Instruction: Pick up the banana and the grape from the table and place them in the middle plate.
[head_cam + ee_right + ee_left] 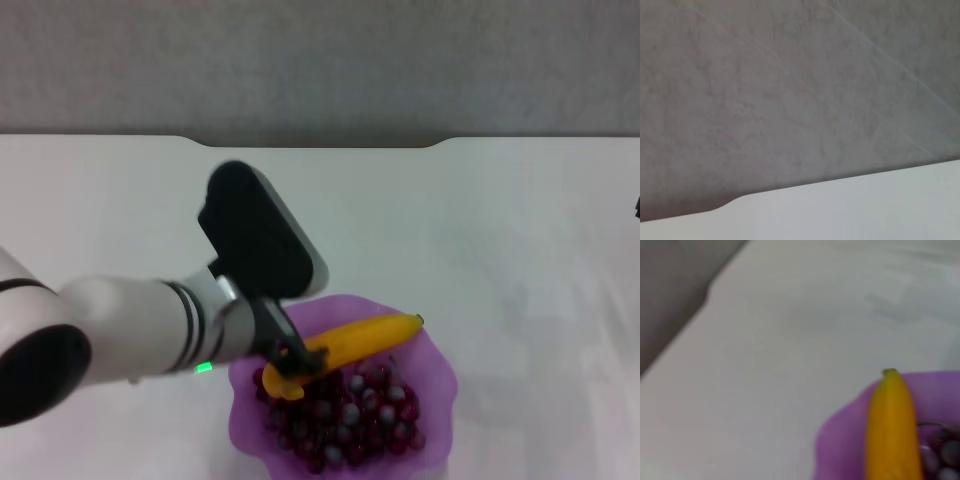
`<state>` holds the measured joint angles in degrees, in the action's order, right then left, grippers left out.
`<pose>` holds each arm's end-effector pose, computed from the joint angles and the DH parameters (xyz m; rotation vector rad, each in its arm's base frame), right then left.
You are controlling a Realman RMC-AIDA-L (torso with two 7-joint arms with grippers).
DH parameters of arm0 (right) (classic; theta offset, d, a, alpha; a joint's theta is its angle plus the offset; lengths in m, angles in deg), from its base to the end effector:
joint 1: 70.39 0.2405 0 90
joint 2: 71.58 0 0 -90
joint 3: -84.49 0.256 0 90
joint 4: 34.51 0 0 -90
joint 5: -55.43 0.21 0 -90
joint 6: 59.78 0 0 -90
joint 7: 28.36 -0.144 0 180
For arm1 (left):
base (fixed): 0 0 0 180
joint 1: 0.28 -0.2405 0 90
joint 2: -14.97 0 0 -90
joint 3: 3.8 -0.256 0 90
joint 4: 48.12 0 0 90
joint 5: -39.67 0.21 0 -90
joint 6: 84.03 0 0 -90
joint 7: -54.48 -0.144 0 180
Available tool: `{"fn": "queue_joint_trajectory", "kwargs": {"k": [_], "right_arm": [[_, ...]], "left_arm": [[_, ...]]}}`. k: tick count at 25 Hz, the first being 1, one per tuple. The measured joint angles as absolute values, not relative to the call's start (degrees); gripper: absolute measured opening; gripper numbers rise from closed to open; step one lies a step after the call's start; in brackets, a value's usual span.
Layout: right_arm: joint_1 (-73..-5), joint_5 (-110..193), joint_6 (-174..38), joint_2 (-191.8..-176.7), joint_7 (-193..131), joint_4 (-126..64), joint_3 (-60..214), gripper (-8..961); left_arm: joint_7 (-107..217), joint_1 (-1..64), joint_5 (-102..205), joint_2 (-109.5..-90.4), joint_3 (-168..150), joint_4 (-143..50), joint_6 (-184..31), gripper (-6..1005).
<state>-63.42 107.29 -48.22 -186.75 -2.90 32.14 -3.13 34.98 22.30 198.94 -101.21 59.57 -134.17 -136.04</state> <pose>0.3273 0.3583 0.0568 -1.5898 1.0736 0.3740 -0.1564 0.3269 -0.0774 -2.4881 -0.3553 0.3033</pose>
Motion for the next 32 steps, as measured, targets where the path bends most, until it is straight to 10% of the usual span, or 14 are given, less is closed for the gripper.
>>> {"fn": "queue_joint_trajectory", "kwargs": {"k": [26,32], "right_arm": [[-62.7,107.3,-51.8,-186.89,-2.9,31.2,-2.9,728],[-62.7,107.4,-61.9,-187.15,-4.4,27.7,-6.7,728]], "left_arm": [[38.0,4.8,202.3,-101.06,78.6,-130.2,-82.1,864],[45.0,4.9,194.6,-98.21,80.2,-124.0,-76.1,864]]}}
